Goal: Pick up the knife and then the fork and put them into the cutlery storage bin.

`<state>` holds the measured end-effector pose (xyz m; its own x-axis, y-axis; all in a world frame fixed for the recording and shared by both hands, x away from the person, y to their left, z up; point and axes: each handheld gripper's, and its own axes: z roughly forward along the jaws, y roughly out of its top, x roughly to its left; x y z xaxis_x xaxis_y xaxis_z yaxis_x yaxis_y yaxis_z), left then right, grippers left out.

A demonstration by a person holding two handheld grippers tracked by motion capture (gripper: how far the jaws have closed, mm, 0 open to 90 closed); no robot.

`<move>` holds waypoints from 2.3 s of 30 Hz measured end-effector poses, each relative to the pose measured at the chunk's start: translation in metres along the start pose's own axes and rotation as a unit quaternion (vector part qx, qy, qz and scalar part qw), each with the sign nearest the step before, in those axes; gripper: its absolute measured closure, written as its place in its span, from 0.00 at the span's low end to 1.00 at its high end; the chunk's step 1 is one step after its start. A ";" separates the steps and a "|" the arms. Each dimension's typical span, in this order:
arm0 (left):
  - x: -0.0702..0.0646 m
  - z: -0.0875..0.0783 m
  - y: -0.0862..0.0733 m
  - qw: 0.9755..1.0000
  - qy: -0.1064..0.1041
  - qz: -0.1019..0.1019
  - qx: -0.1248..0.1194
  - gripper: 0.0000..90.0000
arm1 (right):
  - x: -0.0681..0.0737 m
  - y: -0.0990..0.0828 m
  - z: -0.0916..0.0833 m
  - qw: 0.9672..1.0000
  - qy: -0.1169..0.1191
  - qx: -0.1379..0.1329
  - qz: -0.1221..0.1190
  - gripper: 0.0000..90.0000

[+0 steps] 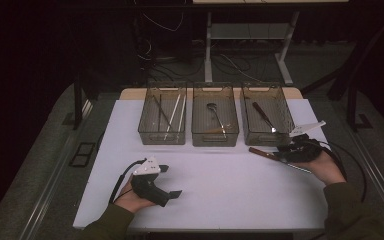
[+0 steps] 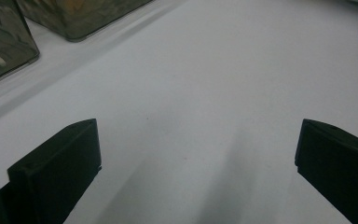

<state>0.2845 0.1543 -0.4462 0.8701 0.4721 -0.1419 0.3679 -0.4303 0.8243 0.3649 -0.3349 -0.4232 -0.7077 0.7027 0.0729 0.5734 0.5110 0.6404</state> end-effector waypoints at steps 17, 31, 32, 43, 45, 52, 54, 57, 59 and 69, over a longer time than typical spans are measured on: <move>0.000 0.001 0.000 1.000 -0.002 -0.002 0.001 0.00 | 0.002 0.004 0.020 0.995 0.010 0.076 -0.056 0.83; -0.001 0.001 0.000 1.000 -0.002 -0.005 -0.004 0.00 | 0.009 0.048 0.039 0.960 0.021 0.250 -0.124 0.84; -0.001 0.001 0.000 1.000 -0.002 -0.005 -0.004 0.00 | 0.010 0.051 0.041 0.957 0.018 0.262 -0.127 0.84; -0.001 0.000 0.000 1.000 -0.002 -0.002 -0.003 0.00 | 0.016 0.055 0.043 0.948 0.005 0.278 -0.156 0.86; -0.001 0.000 0.000 1.000 -0.002 -0.002 -0.003 0.00 | 0.017 0.054 0.041 0.951 0.011 0.269 -0.149 0.86; -0.001 0.000 0.000 1.000 -0.002 -0.003 -0.005 0.00 | 0.016 0.049 0.026 0.968 0.039 0.210 -0.133 0.86; -0.001 0.000 0.000 1.000 -0.003 -0.002 -0.004 0.00 | 0.015 0.047 0.021 0.973 0.051 0.186 -0.123 0.86; -0.001 0.000 0.000 1.000 -0.002 -0.003 -0.003 0.00 | 0.013 0.044 0.014 0.981 0.062 0.152 -0.108 0.86; -0.001 0.000 0.000 1.000 -0.002 -0.003 -0.003 0.00 | 0.012 0.041 0.008 0.985 0.064 0.128 -0.097 0.86; 0.000 0.000 0.000 1.000 -0.002 -0.001 -0.002 0.00 | 0.011 0.029 -0.017 0.997 0.058 -0.012 -0.049 0.85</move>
<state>0.2844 0.1544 -0.4456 0.8709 0.4693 -0.1457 0.3679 -0.4262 0.8264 0.3663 -0.3206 -0.3906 -0.8034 0.5876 0.0959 0.4899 0.5609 0.6674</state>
